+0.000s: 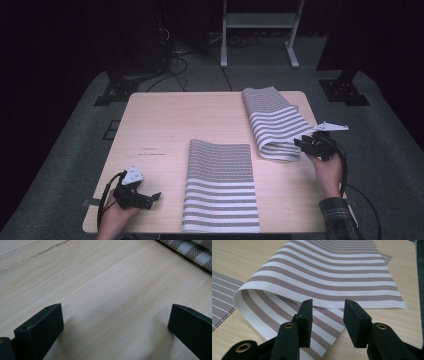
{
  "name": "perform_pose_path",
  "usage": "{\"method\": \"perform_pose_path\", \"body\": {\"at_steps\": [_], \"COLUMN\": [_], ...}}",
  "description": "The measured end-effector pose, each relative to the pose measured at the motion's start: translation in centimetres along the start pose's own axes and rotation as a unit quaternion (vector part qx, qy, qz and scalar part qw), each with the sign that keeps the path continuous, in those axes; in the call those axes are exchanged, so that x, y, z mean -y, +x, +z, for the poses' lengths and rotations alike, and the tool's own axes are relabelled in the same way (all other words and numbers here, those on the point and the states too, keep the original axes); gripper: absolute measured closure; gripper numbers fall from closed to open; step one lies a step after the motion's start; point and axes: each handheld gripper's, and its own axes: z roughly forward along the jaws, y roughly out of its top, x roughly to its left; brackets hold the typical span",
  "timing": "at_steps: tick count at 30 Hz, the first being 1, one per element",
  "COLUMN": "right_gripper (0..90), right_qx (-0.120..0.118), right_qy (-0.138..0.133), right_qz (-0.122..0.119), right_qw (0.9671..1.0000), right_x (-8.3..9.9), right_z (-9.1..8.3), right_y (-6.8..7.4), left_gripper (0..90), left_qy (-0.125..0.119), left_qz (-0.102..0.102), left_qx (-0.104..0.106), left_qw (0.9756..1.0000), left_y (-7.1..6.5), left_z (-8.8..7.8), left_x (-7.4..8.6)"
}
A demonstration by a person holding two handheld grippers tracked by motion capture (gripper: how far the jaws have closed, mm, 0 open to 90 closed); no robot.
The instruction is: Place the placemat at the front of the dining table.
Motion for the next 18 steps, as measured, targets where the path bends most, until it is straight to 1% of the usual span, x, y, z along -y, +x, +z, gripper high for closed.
{"method": "perform_pose_path", "body": {"at_steps": [2, 3, 11, 13, 18], "right_gripper": [57.0, 56.4, 55.3, 53.7, 52.1], "right_qx": [0.0, -0.001, -0.002, -0.004, 0.005], "right_qy": [-0.001, 0.003, 0.005, 0.003, 0.016], "right_qz": [0.002, 0.002, 0.008, 0.02, 0.03], "right_qw": [1.0, 1.0, 1.0, 0.9998, 0.9994], "right_x": [-0.1, -0.1, -0.7, -0.7, -0.3], "right_z": [0.0, 0.1, 0.8, 1.4, 2.5], "right_y": [-0.1, -0.2, -0.9, -1.4, -2.2], "left_gripper": [0.0, 0.0, 0.0, 0.0, 0.0], "left_qy": [0.0, 0.0, -0.001, 0.0, -0.001], "left_qz": [0.0, 0.0, -0.001, 0.0, 0.0], "left_qx": [0.0, 0.0, -0.001, -0.001, -0.001], "left_qw": [1.0, 1.0, 1.0, 1.0, 1.0], "left_y": [0.0, 0.0, 0.0, 0.0, 0.0], "left_z": [0.0, 0.0, 0.0, 0.0, 0.0], "left_x": [0.0, 0.0, 0.0, 0.0, 0.0]}}
